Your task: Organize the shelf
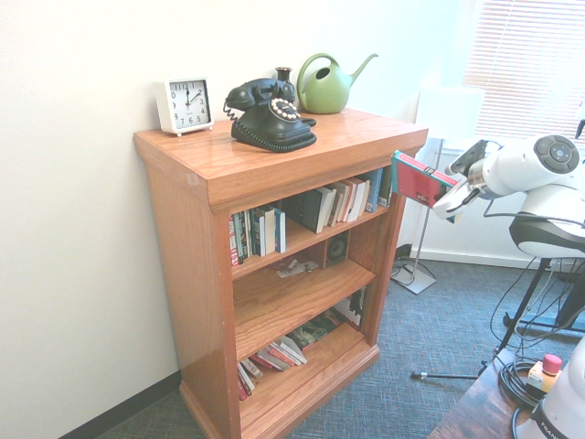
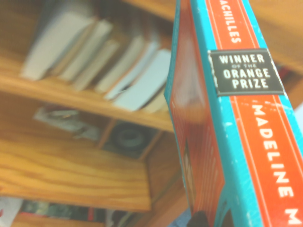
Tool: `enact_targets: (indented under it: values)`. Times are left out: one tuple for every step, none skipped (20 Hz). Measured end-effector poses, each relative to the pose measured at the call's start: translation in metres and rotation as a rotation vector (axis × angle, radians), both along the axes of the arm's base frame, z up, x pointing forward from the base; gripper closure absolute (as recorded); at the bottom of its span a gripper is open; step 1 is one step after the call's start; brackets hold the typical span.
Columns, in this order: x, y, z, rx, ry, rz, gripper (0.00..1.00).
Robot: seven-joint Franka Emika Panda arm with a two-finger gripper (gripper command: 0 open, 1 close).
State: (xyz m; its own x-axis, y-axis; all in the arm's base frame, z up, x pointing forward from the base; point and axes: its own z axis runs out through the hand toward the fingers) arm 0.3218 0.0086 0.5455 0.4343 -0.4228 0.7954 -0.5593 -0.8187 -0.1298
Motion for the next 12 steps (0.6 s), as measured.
enact_targets:
  values:
    - [0.002,0.007,-0.005,0.009,0.007,0.014,1.0]
    - [0.005,0.013,-0.009,0.018,0.017,0.029,1.0]
    - [0.008,0.02,-0.015,0.028,0.027,0.042,1.0]
    - [0.012,0.027,-0.022,0.041,0.041,0.056,1.0]
    - [0.016,0.034,-0.029,0.052,0.052,0.071,1.0]
    - [0.02,0.04,-0.036,0.066,0.059,0.086,1.0]
    - [0.025,0.045,-0.042,0.078,0.064,0.099,1.0]
    - [0.029,0.049,-0.049,0.087,0.067,0.111,1.0]
    - [0.032,0.053,-0.054,0.097,0.068,0.122,1.0]
    - [0.036,0.057,-0.059,0.106,0.067,0.134,1.0]
    - [0.039,0.061,-0.063,0.116,0.06,0.148,1.0]
    - [0.042,0.065,-0.068,0.124,0.051,0.162,1.0]
